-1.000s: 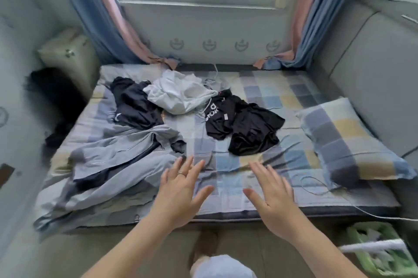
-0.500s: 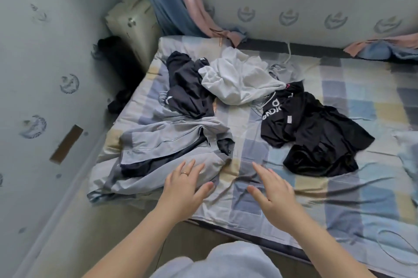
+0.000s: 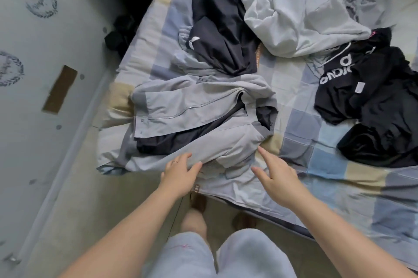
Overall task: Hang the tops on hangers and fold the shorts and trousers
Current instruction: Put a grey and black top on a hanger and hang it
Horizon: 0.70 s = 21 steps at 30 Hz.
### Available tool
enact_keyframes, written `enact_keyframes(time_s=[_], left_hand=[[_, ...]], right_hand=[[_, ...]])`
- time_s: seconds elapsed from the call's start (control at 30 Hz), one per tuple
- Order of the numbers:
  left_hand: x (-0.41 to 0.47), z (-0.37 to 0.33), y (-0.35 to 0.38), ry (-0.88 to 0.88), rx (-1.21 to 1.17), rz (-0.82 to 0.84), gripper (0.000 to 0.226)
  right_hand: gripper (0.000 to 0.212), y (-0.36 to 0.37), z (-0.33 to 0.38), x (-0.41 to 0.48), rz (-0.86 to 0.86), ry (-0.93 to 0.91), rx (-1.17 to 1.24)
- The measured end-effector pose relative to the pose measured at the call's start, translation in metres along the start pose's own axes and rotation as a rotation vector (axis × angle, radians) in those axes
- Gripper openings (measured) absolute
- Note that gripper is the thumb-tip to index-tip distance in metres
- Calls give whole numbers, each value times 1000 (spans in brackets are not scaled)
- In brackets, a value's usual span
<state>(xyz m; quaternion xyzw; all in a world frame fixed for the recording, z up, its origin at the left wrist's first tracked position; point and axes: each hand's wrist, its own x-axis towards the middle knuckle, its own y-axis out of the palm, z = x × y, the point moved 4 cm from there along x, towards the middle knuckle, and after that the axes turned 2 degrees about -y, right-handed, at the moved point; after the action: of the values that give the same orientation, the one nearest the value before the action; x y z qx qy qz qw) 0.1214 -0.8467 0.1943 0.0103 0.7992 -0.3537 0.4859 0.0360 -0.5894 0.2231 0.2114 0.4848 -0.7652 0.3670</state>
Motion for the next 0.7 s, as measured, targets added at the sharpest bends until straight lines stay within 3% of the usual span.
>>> enact_keyframes(time_s=[0.13,0.23,0.47,0.6,0.7], left_hand=[[57,73,-14,-173,-290,-39,50],[92,123,-32,-249,-459,-191,45],[158,212,-67,-378,-483,-407,51],[179,228,-72,-387,-413,-439,49],[187,235,-63,-370,-480,-353,35]], right_hand=[[65,40,76,78,79,-91,-61],[65,74,139,137,121,-202,-113],[71,128,275,261,-6,-457,-274],[80,163,313,312,-38,-360,-342],[69,179,313,336,-74,-242,-372]])
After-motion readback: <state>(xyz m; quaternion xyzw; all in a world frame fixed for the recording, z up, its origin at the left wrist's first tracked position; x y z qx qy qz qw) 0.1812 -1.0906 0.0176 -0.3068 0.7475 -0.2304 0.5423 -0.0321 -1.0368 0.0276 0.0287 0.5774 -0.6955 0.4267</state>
